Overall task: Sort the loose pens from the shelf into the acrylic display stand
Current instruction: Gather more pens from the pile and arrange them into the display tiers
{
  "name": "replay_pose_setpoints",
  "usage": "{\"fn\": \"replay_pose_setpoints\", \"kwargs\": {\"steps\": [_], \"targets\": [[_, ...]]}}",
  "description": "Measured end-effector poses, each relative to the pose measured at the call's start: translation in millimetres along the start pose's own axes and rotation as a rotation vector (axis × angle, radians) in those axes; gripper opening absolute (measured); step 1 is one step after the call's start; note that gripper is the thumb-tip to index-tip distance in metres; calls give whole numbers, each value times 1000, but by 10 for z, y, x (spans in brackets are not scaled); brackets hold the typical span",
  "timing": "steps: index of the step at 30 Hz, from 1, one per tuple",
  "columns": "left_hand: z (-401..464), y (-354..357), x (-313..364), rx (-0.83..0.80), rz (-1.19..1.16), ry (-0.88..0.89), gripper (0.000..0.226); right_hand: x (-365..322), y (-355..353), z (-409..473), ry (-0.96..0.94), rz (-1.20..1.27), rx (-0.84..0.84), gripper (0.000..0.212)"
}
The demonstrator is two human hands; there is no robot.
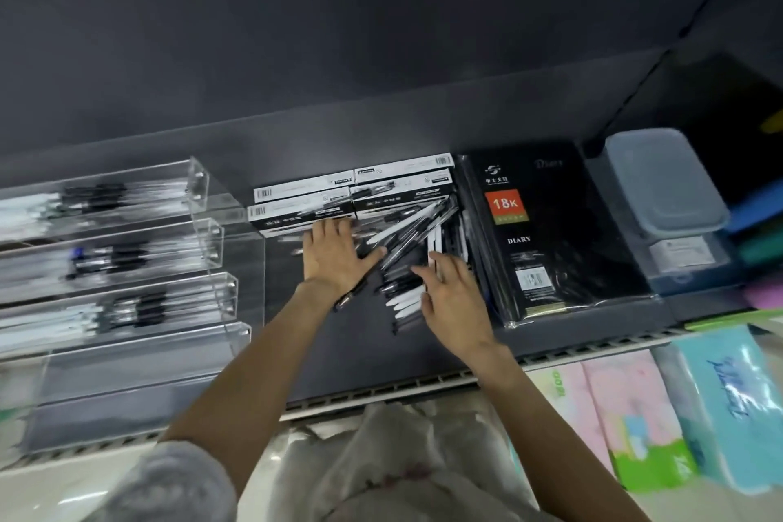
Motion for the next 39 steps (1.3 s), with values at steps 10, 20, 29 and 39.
{"fn": "replay_pose_setpoints", "kwargs": {"steps": [10, 20, 29, 39], "targets": [[255, 111, 139, -132, -301, 76, 58, -43, 34, 63, -62, -8, -59, 42], [300, 98, 404, -243, -5, 227, 63, -57, 28, 60, -58, 17, -38, 40], [198, -167, 539, -90, 96, 372, 32, -49, 0, 29, -52, 57, -35, 39], [85, -811, 455, 202, -366, 364, 26, -31, -294, 101, -16, 261, 58, 30]]}}
Point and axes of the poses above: each hand's wrist, its own z-axis towards the middle knuckle, its own y-axis out of the palm, x = y × z, the point moved 10 cm from there along z, towards the middle knuckle, and after that the axes turned 14 degrees about y, right-handed, at the moved point
